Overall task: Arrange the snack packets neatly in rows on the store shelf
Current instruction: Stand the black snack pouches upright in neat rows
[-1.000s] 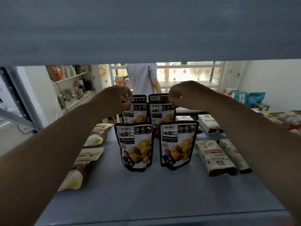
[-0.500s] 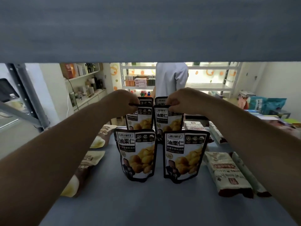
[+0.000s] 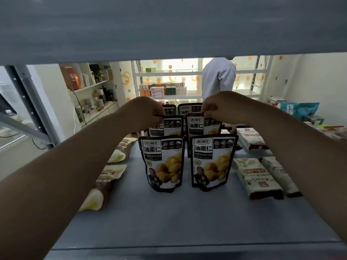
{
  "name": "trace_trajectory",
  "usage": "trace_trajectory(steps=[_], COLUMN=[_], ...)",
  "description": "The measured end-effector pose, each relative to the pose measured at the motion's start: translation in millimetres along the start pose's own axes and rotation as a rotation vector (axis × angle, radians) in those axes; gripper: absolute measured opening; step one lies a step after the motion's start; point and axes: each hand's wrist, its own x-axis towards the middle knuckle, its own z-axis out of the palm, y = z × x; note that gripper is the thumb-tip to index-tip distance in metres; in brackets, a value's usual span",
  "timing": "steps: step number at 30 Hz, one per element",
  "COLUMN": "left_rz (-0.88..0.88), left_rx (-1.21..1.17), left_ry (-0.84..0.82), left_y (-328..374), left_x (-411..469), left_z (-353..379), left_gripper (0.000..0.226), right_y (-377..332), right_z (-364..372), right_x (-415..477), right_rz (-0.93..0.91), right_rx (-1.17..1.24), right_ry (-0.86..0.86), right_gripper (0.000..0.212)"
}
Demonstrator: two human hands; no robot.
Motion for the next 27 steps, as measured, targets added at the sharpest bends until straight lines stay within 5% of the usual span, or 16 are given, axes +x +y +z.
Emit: trace_trajectory(steps=[27], left_rz=[0.002], left_rx=[-0.029], left_ry=[-0.078], left_y=[1.2], left_x=[-13.0], left_z=[-3.9], left_gripper=[0.017], right_y=[-0.4], right_z=[7.6], right_x=[-25.5], right_rz=[0.08], right_rx=[0.099], right_ry=[-0.084], right_gripper=[0.017])
